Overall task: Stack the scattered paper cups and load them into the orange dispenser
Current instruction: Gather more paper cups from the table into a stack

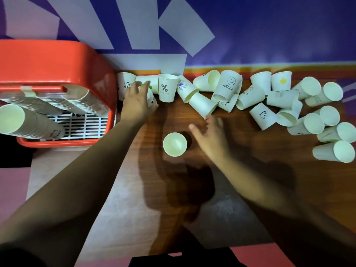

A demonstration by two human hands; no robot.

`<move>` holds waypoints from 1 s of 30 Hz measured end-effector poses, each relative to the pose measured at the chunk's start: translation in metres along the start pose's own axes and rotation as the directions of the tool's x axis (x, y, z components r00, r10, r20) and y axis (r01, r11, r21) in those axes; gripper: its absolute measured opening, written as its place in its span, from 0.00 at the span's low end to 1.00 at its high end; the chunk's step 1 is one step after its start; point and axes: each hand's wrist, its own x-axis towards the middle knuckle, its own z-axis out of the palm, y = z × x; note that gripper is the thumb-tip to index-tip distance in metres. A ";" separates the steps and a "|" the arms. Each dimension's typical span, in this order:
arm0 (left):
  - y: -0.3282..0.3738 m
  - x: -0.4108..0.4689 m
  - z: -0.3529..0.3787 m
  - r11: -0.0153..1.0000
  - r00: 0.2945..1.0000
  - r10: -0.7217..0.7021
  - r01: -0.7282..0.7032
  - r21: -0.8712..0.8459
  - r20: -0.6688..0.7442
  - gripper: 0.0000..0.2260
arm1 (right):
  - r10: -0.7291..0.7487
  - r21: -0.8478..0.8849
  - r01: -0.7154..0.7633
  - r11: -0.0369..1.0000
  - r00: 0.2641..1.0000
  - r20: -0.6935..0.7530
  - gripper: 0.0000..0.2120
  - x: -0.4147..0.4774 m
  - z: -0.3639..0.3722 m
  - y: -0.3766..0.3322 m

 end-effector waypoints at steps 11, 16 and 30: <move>-0.009 -0.013 -0.003 0.945 0.987 0.150 -0.159 0.285 0.052 0.22 | 0.430 0.269 -0.419 0.867 0.903 0.017 0.12 0.068 0.011 0.018; -0.014 -0.035 -0.019 0.997 0.995 0.062 -0.064 -0.032 -0.074 0.24 | 0.311 0.310 -0.298 0.903 0.950 0.008 0.05 0.043 0.005 0.020; -0.014 -0.114 -0.011 0.209 0.926 -0.299 0.299 -0.931 0.230 0.25 | -0.353 0.096 0.340 0.936 0.909 0.222 0.04 -0.036 -0.049 -0.049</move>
